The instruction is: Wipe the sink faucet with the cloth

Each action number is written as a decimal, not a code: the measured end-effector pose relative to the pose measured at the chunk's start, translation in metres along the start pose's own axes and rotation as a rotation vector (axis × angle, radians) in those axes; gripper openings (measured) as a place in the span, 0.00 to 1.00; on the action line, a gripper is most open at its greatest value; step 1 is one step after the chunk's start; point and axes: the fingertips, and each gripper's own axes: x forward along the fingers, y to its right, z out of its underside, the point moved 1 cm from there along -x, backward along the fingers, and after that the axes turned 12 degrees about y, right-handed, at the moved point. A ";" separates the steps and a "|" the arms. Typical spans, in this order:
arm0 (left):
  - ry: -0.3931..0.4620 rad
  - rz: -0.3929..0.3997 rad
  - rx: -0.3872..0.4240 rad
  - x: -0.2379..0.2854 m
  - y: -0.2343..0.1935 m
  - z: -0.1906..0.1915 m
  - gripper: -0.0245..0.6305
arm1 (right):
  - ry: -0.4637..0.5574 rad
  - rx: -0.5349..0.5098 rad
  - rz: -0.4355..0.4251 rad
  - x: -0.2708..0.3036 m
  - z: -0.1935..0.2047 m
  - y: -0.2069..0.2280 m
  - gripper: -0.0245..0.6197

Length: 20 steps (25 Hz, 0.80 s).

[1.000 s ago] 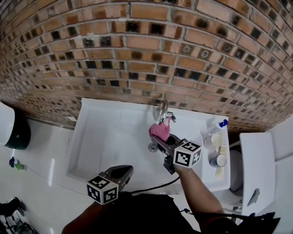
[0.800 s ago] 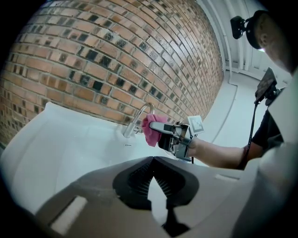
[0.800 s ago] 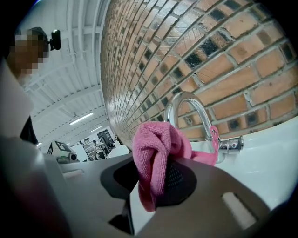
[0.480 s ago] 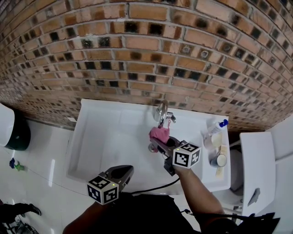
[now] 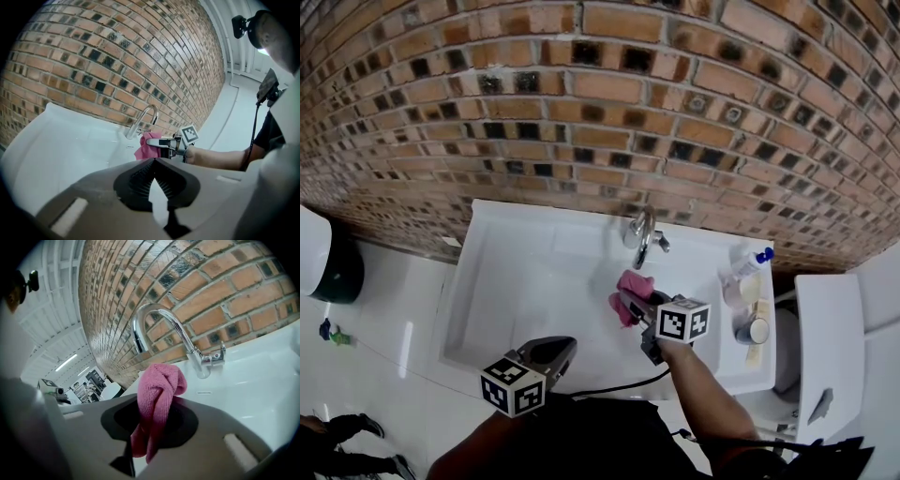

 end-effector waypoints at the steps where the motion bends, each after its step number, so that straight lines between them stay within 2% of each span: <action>1: 0.001 0.001 -0.001 0.000 -0.001 -0.001 0.04 | -0.009 0.003 0.005 -0.001 0.004 0.002 0.17; 8: 0.004 0.008 -0.009 -0.003 -0.012 -0.005 0.04 | -0.012 -0.017 0.019 0.003 0.006 -0.002 0.17; 20: -0.039 0.032 -0.004 -0.001 -0.037 -0.014 0.04 | 0.069 -0.007 0.071 0.026 -0.002 -0.007 0.17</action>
